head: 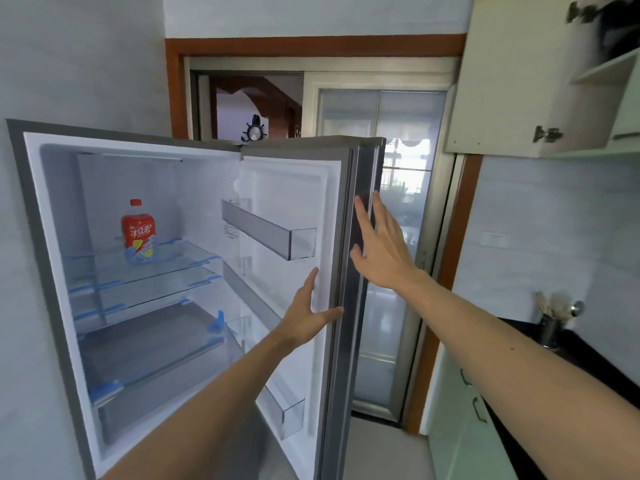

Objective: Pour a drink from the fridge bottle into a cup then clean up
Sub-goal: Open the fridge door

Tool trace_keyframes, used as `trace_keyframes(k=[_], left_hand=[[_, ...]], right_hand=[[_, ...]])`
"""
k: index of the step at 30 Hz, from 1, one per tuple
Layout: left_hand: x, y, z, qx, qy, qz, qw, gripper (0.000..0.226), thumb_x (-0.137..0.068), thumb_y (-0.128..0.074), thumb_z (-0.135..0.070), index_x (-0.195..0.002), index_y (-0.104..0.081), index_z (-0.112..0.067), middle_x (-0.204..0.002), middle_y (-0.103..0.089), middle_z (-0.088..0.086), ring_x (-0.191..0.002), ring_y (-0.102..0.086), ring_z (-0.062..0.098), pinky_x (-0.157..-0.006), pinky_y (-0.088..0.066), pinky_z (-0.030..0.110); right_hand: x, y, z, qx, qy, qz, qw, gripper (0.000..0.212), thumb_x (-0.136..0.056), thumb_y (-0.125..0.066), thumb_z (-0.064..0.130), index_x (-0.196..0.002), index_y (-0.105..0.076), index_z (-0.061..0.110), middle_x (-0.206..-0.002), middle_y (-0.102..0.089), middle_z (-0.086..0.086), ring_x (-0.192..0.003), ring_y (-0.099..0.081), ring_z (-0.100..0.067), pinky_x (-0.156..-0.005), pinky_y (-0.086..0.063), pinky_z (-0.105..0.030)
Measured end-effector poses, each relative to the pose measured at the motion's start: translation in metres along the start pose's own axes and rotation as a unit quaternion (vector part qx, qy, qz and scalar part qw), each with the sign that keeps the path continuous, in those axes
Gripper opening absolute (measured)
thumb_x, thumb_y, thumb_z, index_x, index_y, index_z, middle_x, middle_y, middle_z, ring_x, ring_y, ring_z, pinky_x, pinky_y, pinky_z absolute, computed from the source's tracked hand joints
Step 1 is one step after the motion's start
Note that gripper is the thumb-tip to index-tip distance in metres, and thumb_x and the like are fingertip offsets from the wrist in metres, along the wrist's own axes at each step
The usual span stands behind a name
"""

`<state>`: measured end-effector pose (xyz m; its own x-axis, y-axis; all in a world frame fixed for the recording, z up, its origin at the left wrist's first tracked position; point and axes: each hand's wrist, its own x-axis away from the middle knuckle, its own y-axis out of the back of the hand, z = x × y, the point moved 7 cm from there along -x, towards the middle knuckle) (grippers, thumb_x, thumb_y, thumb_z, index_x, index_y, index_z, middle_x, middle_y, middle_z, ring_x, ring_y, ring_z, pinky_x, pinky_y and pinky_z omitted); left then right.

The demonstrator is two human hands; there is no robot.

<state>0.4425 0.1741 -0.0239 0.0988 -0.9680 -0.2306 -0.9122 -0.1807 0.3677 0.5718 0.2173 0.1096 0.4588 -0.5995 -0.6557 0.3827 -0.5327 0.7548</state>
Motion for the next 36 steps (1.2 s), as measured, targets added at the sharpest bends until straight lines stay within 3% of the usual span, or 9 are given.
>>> trace_keyframes(k=[7,11,18,32,36], left_hand=[[-0.044,-0.046,-0.004,-0.002,0.012,0.049,0.999,0.101,-0.089,-0.072,-0.028,-0.156,0.003,-0.041,-0.164,-0.006,0.002,-0.149,-0.020,0.033,-0.121,-0.024,0.051],[-0.067,-0.066,-0.007,0.000,0.015,0.064,0.998,0.102,-0.089,-0.072,-0.022,-0.157,0.002,-0.040,-0.164,-0.008,0.004,-0.149,-0.021,0.033,-0.120,-0.024,0.049],[-0.100,-0.095,-0.011,0.004,0.019,0.061,0.998,0.101,-0.090,-0.071,-0.020,-0.157,0.002,-0.038,-0.163,-0.007,0.004,-0.148,-0.022,0.034,-0.118,-0.025,0.048],[-0.116,-0.108,-0.014,-0.017,0.019,0.061,0.998,0.101,-0.090,-0.071,-0.021,-0.157,0.002,-0.039,-0.165,-0.004,0.003,-0.149,-0.020,0.034,-0.118,-0.026,0.049],[-0.106,-0.098,-0.017,-0.049,0.021,0.073,0.996,0.100,-0.090,-0.071,-0.026,-0.158,0.003,-0.036,-0.166,-0.003,0.003,-0.149,-0.021,0.035,-0.118,-0.027,0.051]], right_hand=[[-0.013,-0.020,-0.052,-0.074,-0.064,0.057,0.994,0.095,-0.096,-0.056,0.029,-0.156,0.016,0.018,-0.164,0.021,-0.005,-0.152,0.012,-0.025,-0.124,-0.012,-0.047],[-0.021,-0.030,-0.079,-0.094,-0.083,0.069,0.990,0.096,-0.095,-0.058,0.029,-0.156,0.016,0.018,-0.164,0.019,-0.004,-0.152,0.007,-0.024,-0.123,-0.016,-0.048],[-0.032,-0.043,-0.116,-0.136,-0.096,0.093,0.982,0.098,-0.095,-0.058,0.031,-0.155,0.019,0.024,-0.163,0.022,0.001,-0.152,-0.009,-0.026,-0.115,-0.036,-0.046],[-0.036,-0.054,-0.132,-0.140,-0.083,0.106,0.981,0.091,-0.098,-0.054,0.029,-0.156,0.015,0.022,-0.163,0.025,0.001,-0.152,-0.005,-0.028,-0.117,-0.028,-0.042],[-0.038,-0.046,-0.130,-0.105,-0.077,0.108,0.986,0.087,-0.099,-0.052,0.032,-0.156,0.014,0.020,-0.164,0.021,-0.003,-0.151,-0.013,-0.031,-0.115,-0.036,-0.046]])
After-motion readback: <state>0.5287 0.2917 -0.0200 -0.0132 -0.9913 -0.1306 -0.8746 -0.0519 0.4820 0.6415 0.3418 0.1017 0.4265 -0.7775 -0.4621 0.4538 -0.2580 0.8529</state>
